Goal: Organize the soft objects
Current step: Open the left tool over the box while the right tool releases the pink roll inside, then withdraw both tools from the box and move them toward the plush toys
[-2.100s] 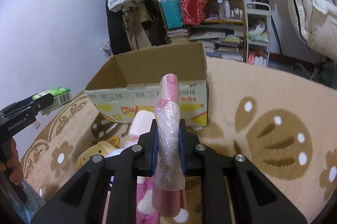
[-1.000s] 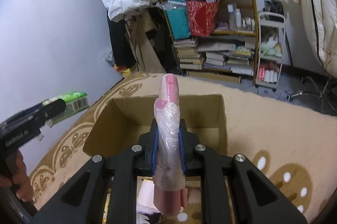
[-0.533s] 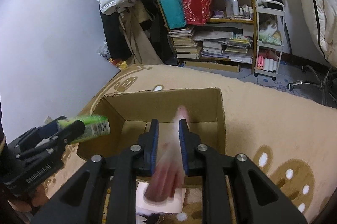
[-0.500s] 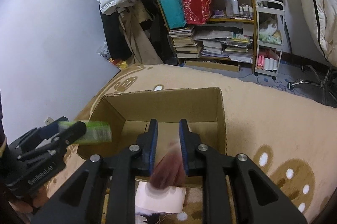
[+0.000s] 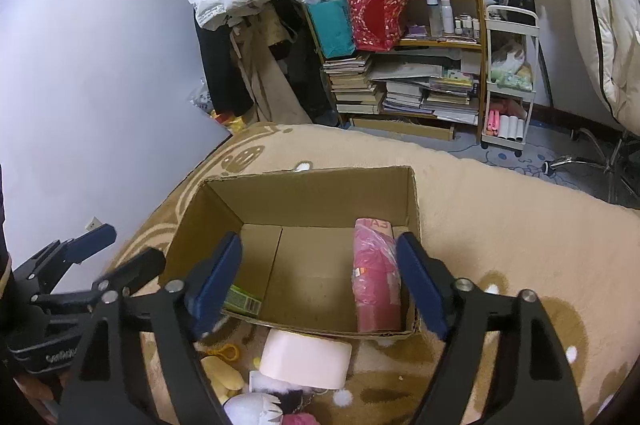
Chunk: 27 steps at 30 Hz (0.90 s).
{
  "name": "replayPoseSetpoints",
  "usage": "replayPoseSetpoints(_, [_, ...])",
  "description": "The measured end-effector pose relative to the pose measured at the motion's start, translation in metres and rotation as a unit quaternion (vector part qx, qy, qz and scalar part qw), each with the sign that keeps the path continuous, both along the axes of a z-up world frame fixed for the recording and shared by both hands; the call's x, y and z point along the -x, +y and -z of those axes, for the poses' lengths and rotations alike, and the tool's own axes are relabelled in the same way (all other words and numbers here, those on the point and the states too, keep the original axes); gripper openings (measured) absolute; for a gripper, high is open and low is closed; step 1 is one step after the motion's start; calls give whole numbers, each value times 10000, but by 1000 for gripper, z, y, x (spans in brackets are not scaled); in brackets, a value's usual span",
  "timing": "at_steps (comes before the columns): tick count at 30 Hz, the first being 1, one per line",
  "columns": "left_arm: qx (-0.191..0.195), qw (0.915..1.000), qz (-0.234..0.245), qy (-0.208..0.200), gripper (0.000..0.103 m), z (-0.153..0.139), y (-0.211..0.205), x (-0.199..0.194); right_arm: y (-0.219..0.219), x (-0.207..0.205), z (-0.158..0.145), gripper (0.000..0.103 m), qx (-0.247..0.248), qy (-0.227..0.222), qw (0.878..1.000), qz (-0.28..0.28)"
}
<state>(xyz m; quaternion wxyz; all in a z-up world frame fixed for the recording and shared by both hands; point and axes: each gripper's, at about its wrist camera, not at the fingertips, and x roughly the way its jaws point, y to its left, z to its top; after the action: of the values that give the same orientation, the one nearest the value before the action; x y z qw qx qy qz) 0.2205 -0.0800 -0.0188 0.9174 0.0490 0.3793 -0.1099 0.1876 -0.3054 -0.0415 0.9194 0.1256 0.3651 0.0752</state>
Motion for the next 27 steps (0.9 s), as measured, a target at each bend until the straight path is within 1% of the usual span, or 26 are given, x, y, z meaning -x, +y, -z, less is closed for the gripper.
replayPoseSetpoints(1, [8,10000,-12,-4,100,-1,2,2,0,1,-3,92,-19,-9,10000,-15])
replayPoseSetpoints(2, [16,10000,-38,3,102,-4,4,5,0,3,-6,93,-46,-44,10000,-24])
replayPoseSetpoints(7, [108,9998,-121,75,102,-8,15,14,2,14,-17,100,16,-146,9999,-30])
replayPoseSetpoints(11, [137,9997,-196,92,102,-13,23,23,3,25,-24,101,53,-198,9998,19])
replayPoseSetpoints(14, [85,9997,-223,19,102,-19,28,32,0,35,-27,102,-42,-191,9998,93])
replayPoseSetpoints(17, [132,9997,-189,62,102,-25,32,39,-2,44,-26,102,-81,-138,9998,123])
replayPoseSetpoints(21, [-15,9999,-107,116,102,-28,34,51,-2,57,-24,102,-94,-110,9998,147])
replayPoseSetpoints(27, [-77,9998,-95,182,102,-25,38,68,-1,74,-17,103,-89,4,9996,257])
